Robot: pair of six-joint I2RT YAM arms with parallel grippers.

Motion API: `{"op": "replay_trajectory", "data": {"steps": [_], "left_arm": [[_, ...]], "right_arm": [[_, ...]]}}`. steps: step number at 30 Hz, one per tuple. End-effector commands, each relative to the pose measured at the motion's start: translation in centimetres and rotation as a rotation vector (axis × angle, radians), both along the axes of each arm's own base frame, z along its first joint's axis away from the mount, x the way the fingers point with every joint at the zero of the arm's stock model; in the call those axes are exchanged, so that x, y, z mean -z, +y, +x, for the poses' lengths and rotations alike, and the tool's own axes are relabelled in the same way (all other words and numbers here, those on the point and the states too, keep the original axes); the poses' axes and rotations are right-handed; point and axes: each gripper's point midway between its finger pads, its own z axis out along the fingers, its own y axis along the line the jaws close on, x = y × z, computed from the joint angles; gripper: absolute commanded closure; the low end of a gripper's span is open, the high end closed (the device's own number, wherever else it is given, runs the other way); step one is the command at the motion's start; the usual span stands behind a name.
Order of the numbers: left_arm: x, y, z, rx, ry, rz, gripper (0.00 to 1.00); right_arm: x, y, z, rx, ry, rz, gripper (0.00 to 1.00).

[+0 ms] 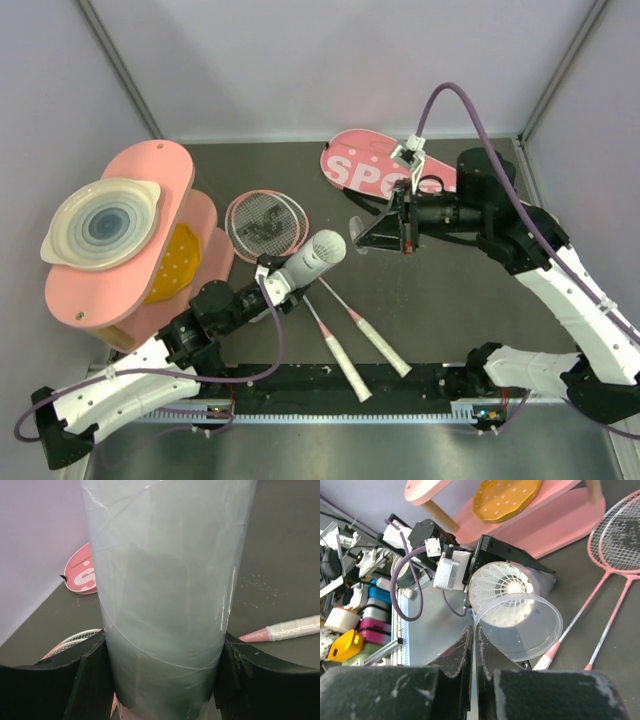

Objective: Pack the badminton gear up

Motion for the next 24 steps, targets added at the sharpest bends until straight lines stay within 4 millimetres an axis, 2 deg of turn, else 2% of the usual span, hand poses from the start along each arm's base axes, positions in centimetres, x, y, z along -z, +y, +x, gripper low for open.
{"op": "replay_trajectory", "data": {"steps": [1, 9, 15, 24], "left_arm": [[-3.6, -0.3, -0.1, 0.013, -0.075, -0.093, 0.89], [-3.6, -0.2, -0.1, 0.011, -0.076, -0.090, 0.89], [-3.7, -0.2, -0.1, 0.011, -0.077, -0.091, 0.89], [-3.7, -0.2, -0.1, 0.011, -0.079, -0.093, 0.89]], "right_arm": [[-0.2, 1.3, -0.2, -0.014, -0.016, -0.045, 1.00], [0.9, 3.1, -0.2, -0.024, -0.019, -0.128, 1.00], [1.3, 4.3, -1.1, -0.072, -0.017, -0.154, 1.00], [2.1, 5.2, -0.9, -0.085, 0.003, -0.194, 1.00]]}}
